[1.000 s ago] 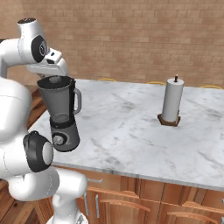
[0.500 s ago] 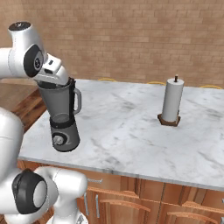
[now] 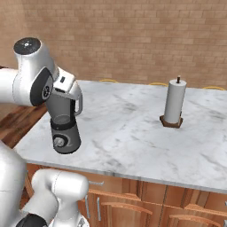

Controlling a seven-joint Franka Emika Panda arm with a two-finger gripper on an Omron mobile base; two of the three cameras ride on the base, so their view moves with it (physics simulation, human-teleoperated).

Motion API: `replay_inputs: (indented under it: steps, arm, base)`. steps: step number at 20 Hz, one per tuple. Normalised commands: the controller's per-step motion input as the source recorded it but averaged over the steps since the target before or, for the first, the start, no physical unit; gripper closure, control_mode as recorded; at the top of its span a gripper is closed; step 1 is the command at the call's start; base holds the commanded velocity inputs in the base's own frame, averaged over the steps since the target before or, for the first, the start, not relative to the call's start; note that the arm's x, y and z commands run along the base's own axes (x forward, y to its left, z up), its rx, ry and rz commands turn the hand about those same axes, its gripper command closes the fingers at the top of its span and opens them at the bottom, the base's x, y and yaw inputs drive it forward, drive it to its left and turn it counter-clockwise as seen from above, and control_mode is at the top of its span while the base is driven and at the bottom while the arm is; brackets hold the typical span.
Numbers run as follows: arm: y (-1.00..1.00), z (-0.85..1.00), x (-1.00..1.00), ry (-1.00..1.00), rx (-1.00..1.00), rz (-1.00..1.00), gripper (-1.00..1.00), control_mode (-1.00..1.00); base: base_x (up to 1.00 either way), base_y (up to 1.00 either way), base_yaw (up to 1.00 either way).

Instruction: Close the lid blender by securely placing the lid on top.

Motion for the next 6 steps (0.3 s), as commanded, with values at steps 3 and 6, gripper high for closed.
replay_inputs:
  steps: [3, 6]
  arm:
    - [-0.68, -0.2, -0.38, -0.01, 0.0, -0.13, -1.0, -1.0]
    - [-0.12, -0.23, 0.0, 0.04, -0.03, 0.0, -1.0, -1.0]
  base:
    - [0.0, 0.0, 0.0]
    - [0.0, 0.0, 0.0]
